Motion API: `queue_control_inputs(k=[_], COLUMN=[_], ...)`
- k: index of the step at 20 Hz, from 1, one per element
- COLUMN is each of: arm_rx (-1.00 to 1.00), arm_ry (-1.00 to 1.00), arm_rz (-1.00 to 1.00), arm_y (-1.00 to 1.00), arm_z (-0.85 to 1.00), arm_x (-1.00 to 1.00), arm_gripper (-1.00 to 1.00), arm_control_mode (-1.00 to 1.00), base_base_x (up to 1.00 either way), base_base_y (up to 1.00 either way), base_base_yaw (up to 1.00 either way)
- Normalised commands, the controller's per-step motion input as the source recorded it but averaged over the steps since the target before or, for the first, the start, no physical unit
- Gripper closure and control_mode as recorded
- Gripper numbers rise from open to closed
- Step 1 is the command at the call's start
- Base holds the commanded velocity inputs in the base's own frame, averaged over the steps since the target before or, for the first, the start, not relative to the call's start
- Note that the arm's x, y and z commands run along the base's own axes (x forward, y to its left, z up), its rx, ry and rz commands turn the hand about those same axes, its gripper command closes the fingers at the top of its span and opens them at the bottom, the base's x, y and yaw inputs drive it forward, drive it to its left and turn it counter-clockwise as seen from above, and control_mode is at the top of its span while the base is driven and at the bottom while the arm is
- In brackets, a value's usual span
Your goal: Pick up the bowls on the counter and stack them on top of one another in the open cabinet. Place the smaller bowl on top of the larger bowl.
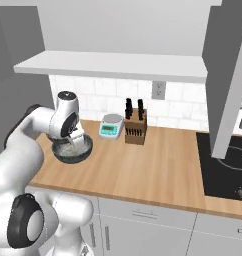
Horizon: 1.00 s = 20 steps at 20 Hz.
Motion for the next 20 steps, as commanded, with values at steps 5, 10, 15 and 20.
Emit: queue_control_inputs(k=[5,10,15,20], arm_rx=[0.0,0.0,0.0,0.0], arm_ry=[0.0,0.0,0.0,0.0], arm_rz=[0.02,0.01,0.0,0.0], arm_y=[0.01,0.07,0.24,-0.06], arm_z=[-0.4,-0.37,-0.23,-0.15], arm_x=[0.17,0.17,0.23,0.1], arm_gripper=[1.0,1.0,1.0,1.0], arm_control_mode=[-1.0,-1.0,-1.0,-1.0], base_base_x=[0.0,0.0,0.0,0.0], base_base_y=[0.0,0.0,0.0,0.0], base_base_yaw=[0.0,0.0,0.0,0.0])
